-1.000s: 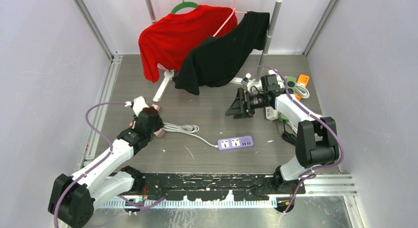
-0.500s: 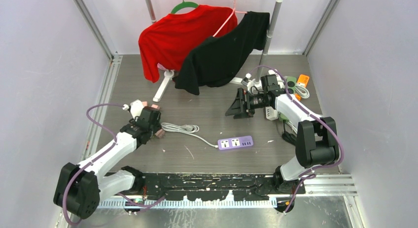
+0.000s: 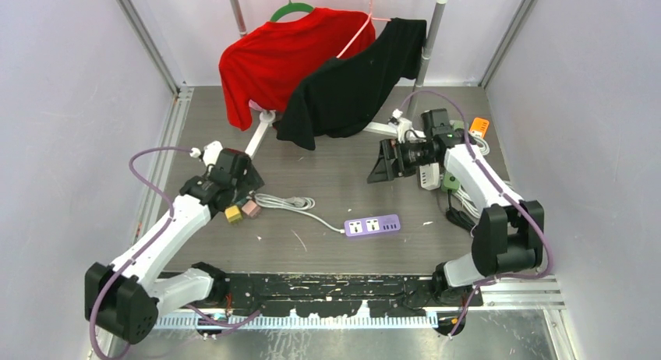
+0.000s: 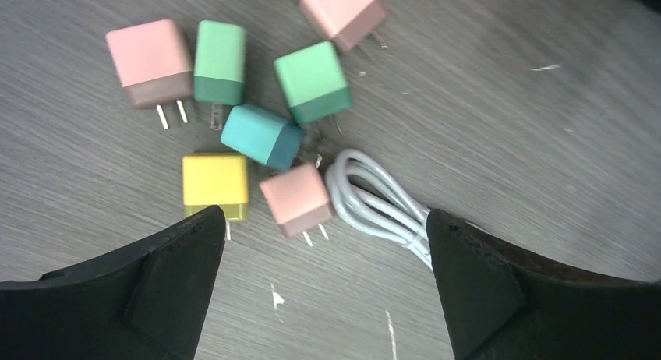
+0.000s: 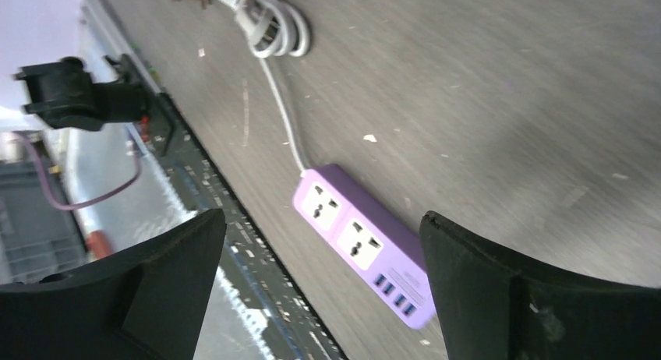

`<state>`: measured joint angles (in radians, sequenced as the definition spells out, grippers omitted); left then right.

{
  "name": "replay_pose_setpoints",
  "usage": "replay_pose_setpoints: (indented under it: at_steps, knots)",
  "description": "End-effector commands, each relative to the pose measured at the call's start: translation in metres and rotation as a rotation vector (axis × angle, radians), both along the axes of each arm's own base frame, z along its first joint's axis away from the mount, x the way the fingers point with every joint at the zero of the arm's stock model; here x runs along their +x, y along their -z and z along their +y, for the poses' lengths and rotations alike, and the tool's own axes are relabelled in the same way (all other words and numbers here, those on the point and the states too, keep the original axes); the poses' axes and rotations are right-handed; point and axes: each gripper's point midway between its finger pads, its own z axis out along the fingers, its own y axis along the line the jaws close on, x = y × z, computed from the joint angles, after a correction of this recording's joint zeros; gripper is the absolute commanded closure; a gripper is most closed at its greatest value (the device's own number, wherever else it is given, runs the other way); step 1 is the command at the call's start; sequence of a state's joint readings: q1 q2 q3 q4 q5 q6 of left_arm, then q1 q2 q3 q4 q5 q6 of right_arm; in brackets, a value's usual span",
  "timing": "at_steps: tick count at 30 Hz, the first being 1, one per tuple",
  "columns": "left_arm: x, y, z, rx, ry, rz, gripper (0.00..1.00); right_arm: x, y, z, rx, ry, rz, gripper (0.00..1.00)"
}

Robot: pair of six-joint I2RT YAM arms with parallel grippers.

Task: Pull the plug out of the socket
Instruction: Reset both arms

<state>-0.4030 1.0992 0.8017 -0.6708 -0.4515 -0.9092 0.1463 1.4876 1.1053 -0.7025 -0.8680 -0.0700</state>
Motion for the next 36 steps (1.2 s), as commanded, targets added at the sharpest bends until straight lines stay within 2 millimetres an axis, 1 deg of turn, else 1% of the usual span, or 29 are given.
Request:
replay_pose_setpoints:
  at_steps: [1,3,5,7,8,10,11,12,13,14,15,17,19,21,22,24,25,28,32,36]
  knots:
    - [-0.006,-0.053,-0.016,-0.103,0.109,-0.097,0.0,0.019,-0.043,-0.041,-0.173,0.037,-0.275,0.01]
    - [-0.006,-0.089,-0.029,-0.162,0.205,-0.214,0.0,0.026,-0.064,-0.061,-0.249,0.096,-0.379,0.0]
    - [-0.007,-0.129,-0.042,-0.208,0.319,-0.35,0.0,0.03,-0.092,-0.08,-0.338,0.147,-0.502,0.0]
    - [-0.015,-0.176,-0.056,-0.243,0.447,-0.489,0.0,0.031,-0.131,-0.095,-0.403,0.219,-0.618,0.01]
    - [-0.019,-0.199,-0.06,-0.247,0.501,-0.548,0.0,0.032,-0.154,-0.103,-0.42,0.292,-0.662,0.0]
    - [-0.03,-0.242,-0.065,-0.245,0.58,-0.645,0.0,0.028,-0.206,-0.119,-0.415,0.473,-0.749,0.01]
    - [-0.035,-0.26,-0.067,-0.243,0.62,-0.684,0.0,0.021,-0.234,-0.121,-0.388,0.529,-0.804,0.01]
    - [-0.041,-0.28,-0.071,-0.245,0.662,-0.725,0.0,0.01,-0.266,-0.121,-0.354,0.56,-0.867,0.01]
    - [-0.046,-0.297,-0.074,-0.249,0.701,-0.761,0.0,-0.001,-0.283,-0.118,-0.333,0.547,-0.881,0.01]
    - [-0.052,-0.32,-0.076,-0.254,0.732,-0.812,0.0,-0.011,-0.302,-0.112,-0.302,0.523,-0.905,0.01]
    - [-0.058,-0.336,-0.079,-0.258,0.765,-0.848,0.0,-0.021,-0.316,-0.107,-0.275,0.5,-0.925,0.01]
    - [-0.07,-0.367,-0.081,-0.26,0.81,-0.917,0.0,-0.041,-0.35,-0.101,-0.218,0.491,-0.98,0.01]
    - [-0.079,-0.392,-0.079,-0.251,0.827,-0.964,0.0,-0.057,-0.376,-0.097,-0.155,0.51,-1.007,0.01]
    - [-0.087,-0.41,-0.075,-0.232,0.834,-1.0,0.0,-0.071,-0.401,-0.097,-0.076,0.578,-1.024,0.01]
    - [-0.09,-0.418,-0.073,-0.222,0.834,-1.019,0.0,-0.076,-0.41,-0.097,-0.041,0.605,-1.022,0.01]
    - [-0.096,-0.426,-0.07,-0.21,0.837,-1.043,0.0,-0.083,-0.422,-0.1,0.012,0.661,-1.012,0.0]
    - [-0.104,-0.432,-0.066,-0.206,0.838,-1.059,0.0,-0.085,-0.428,-0.102,0.031,0.688,-1.012,0.01]
    - [-0.11,-0.431,-0.063,-0.205,0.835,-1.063,0.0,-0.086,-0.431,-0.106,0.025,0.712,-1.024,0.01]
    - [-0.119,-0.427,-0.056,-0.194,0.819,-1.065,0.01,-0.089,-0.431,-0.105,0.025,0.703,-1.029,0.0]
    - [-0.12,-0.421,-0.052,-0.176,0.806,-1.056,0.0,-0.086,-0.428,-0.106,0.015,0.699,-1.024,0.0]
